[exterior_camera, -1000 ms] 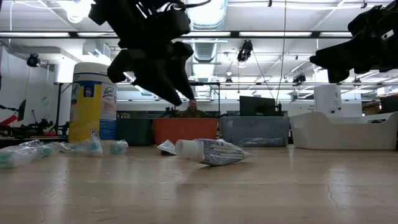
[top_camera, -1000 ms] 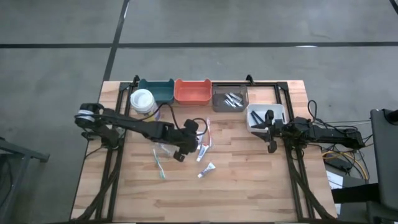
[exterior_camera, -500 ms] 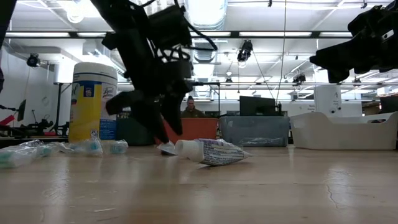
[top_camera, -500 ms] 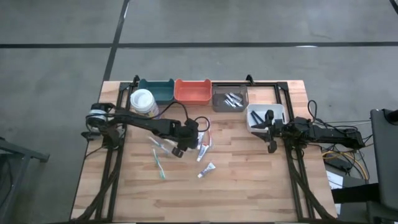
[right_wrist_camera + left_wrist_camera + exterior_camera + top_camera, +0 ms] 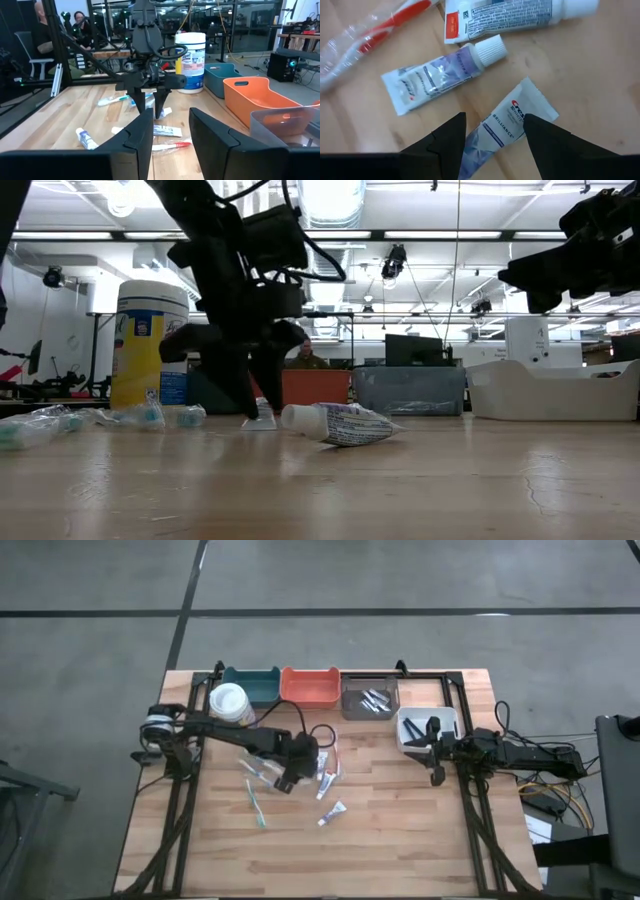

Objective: Pick & Place Travel size toiletries
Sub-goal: Put the toothpaste into the orange bin

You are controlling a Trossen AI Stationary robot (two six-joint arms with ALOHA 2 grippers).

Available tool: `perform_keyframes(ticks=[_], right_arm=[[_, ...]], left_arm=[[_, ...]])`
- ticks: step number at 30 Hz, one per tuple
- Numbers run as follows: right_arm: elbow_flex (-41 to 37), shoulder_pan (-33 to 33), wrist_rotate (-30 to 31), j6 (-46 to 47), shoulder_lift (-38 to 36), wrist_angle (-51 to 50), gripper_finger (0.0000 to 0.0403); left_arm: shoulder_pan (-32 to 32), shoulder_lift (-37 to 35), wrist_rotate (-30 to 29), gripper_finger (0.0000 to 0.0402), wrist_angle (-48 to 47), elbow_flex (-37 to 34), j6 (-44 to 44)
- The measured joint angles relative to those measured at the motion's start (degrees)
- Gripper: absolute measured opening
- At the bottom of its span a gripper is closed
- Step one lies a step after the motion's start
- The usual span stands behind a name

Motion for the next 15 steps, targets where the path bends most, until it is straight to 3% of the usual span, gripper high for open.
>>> perform_keyframes(ticks=[9, 15], right_arm=[[0.0, 0.0, 0.0, -0.01, 0.0, 0.02, 0.0128], [0.0, -0.02, 0.0, 0.08, 0.0, 0.0, 0.012]], left_arm=[[2.24, 0.09, 0.46, 0.0209, 5.91, 1.87, -12.97], [2.23, 0.08, 0.54, 0.0209, -0.73, 7.11, -12.59]])
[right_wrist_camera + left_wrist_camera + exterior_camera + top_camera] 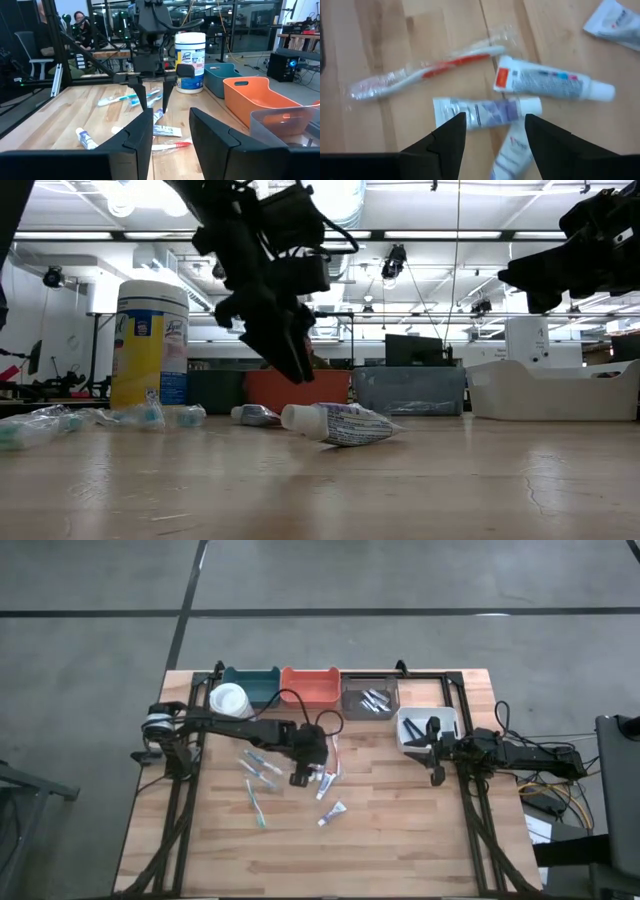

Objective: Pick & Place Travel size toiletries
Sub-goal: Put the toothpaste into the orange bin

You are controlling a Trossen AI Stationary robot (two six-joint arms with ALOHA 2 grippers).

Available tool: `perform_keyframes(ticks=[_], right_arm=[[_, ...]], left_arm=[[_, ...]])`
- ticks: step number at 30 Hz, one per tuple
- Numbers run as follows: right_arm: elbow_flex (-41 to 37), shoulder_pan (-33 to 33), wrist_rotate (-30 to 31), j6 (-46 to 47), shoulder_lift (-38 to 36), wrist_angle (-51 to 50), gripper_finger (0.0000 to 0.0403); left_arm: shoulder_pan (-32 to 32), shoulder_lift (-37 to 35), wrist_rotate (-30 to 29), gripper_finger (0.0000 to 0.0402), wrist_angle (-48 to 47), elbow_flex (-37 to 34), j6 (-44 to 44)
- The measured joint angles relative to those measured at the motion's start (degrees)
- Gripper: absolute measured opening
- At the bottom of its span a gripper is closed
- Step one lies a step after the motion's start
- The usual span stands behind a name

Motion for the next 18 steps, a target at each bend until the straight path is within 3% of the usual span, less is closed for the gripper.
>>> perform_keyframes(ticks=[6, 18], right_arm=[[0.0, 0.0, 0.0, 0.0, 0.0, 0.0, 0.0116], [0.0, 0.02, 0.0, -0.08, 0.02, 0.0, 0.0129]], left_arm=[[0.0, -0.05, 3.21, 0.0209, -8.57, 0.42, 4.68], [0.13, -0.05, 0.18, 0.0209, -0.97, -7.24, 8.21]])
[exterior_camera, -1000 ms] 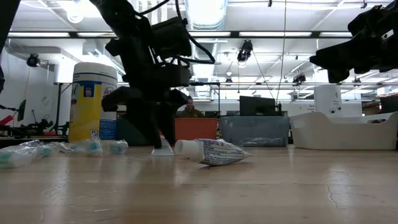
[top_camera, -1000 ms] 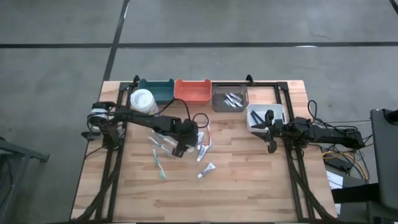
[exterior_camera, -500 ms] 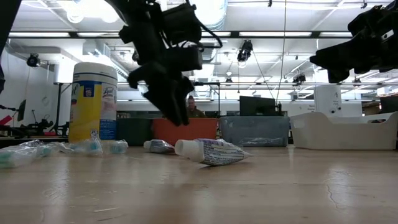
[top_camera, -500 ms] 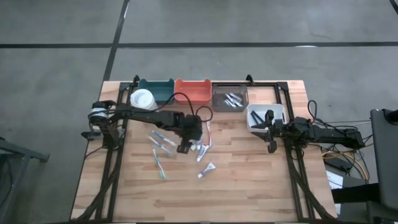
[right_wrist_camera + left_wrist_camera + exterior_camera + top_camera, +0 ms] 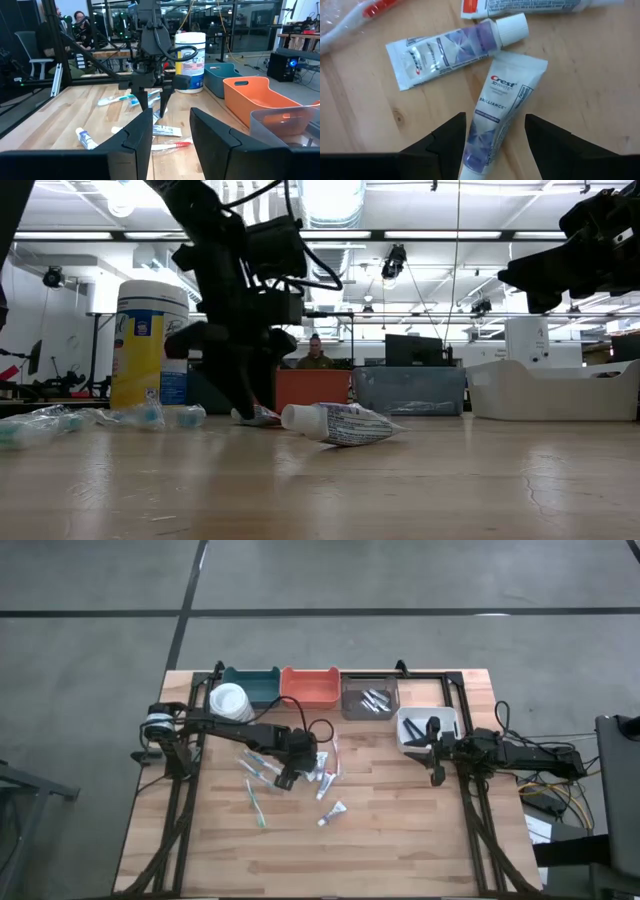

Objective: Pick & Place Travel size toiletries
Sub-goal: Put the toothpaste into the orange bin

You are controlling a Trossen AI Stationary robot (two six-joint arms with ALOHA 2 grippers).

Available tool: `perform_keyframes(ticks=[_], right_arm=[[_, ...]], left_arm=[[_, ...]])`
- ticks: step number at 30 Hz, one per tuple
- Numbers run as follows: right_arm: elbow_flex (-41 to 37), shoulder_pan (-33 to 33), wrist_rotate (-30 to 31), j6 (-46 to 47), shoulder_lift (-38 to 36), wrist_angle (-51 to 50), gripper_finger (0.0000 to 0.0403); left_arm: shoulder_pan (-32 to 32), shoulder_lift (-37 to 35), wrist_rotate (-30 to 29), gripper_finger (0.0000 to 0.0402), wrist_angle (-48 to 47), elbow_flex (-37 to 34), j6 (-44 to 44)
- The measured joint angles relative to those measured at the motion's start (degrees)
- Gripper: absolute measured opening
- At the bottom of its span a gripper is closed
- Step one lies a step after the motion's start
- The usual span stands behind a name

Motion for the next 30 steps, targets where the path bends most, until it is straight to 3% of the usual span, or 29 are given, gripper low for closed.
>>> perform_keyframes(ticks=[11, 23, 30], right_arm=[[0.0, -0.01, 0.0, -0.01, 0.0, 0.01, 0.012], [0.0, -0.01, 0.0, 0.09, 0.0, 0.0, 0.0124], [0.0, -0.02, 0.0, 0.0, 0.0, 0.01, 0.013]], left_arm=[[0.09, -0.02, 1.21, 0.0201, 2.28, -2.58, -0.81], [0.02, -0.02, 1.42, 0.0094, 2.78, -2.39, -2.17], [0.07, -0.02, 1.25, 0.0074, 2.53, -0.13, -2.55]])
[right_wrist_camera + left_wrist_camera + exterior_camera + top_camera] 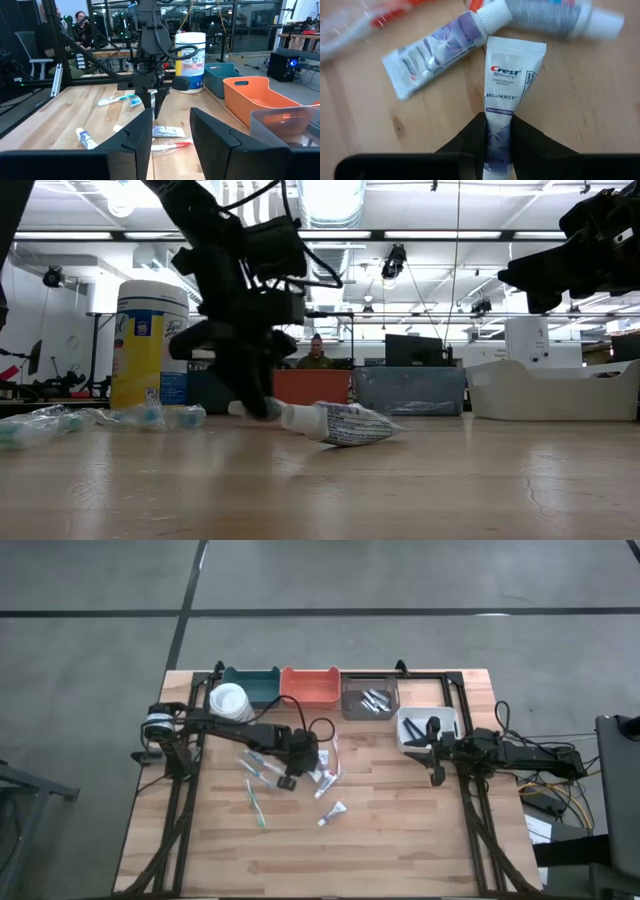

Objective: Pick & Place Travel size toiletries
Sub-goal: Put the toothpaste into the orange bin

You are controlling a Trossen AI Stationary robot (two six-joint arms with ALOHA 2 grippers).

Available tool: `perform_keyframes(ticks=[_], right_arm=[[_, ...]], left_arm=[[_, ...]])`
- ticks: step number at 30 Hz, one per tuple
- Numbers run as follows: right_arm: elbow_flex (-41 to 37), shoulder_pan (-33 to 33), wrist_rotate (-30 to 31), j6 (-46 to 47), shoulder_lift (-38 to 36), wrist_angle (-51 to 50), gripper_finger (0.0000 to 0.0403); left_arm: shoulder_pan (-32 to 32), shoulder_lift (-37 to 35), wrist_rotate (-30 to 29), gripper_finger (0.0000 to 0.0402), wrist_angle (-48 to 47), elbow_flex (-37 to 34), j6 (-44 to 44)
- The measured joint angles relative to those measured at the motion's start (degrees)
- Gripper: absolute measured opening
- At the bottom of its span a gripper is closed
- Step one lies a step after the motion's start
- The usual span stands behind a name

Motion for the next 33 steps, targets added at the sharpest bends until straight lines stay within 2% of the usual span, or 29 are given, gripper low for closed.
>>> perform_keyframes(ticks=[15, 23, 33], right_arm=[[0.0, 0.0, 0.0, 0.0, 0.0, -0.01, 0.0116], [0.0, 0.0, 0.0, 0.07, 0.0, -0.01, 0.0125], [0.0, 0.02, -0.02, 0.07, 0.0, -0.01, 0.0129]], left_arm=[[0.75, 0.0, -0.38, 0.0076, -0.12, 5.67, 1.92], [1.04, -0.04, -4.62, 0.0076, -0.3, 7.82, 3.34], [3.44, -0.07, -5.84, 0.0076, -0.1, 11.04, 3.77]])
